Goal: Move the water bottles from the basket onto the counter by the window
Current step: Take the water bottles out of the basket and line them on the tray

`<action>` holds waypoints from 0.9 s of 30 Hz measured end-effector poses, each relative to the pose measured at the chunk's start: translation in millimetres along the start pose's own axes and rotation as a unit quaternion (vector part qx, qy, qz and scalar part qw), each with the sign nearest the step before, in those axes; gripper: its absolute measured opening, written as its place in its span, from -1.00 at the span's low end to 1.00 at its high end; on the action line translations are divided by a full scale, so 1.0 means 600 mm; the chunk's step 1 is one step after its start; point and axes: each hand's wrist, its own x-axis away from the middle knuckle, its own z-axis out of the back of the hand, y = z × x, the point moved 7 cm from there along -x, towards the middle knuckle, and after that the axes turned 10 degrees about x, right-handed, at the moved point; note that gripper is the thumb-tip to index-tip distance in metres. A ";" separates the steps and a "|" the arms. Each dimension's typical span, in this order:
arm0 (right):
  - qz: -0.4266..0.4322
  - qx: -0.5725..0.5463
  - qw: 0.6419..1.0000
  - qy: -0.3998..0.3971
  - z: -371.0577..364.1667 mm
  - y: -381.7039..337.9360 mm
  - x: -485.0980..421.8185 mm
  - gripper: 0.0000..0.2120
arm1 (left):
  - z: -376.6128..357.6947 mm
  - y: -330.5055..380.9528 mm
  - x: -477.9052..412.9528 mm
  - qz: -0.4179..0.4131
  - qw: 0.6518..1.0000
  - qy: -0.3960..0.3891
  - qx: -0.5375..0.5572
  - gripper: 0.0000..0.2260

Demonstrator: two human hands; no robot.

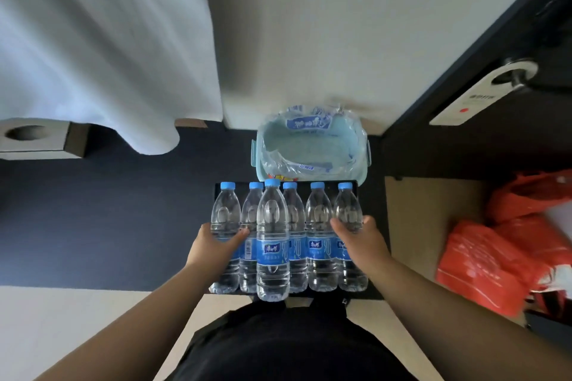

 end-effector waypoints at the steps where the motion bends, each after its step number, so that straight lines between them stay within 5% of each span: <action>1: 0.011 0.000 1.000 0.009 0.004 -0.011 0.009 -0.23 | 0.010 0.006 0.003 -0.011 1.000 0.006 0.000 -0.28; 6: 0.045 -0.017 0.998 0.043 0.012 -0.058 0.046 -0.43 | 0.057 0.030 0.019 -0.044 0.999 0.027 0.011 -0.34; 14: 0.104 -0.008 0.993 0.058 0.020 -0.112 0.085 -0.48 | 0.115 0.039 0.057 -0.066 0.995 0.060 0.049 -0.35; 27: 0.202 0.096 0.974 0.020 0.005 -0.128 0.107 -0.09 | 0.107 -0.076 0.199 -0.004 0.979 0.169 0.111 -0.40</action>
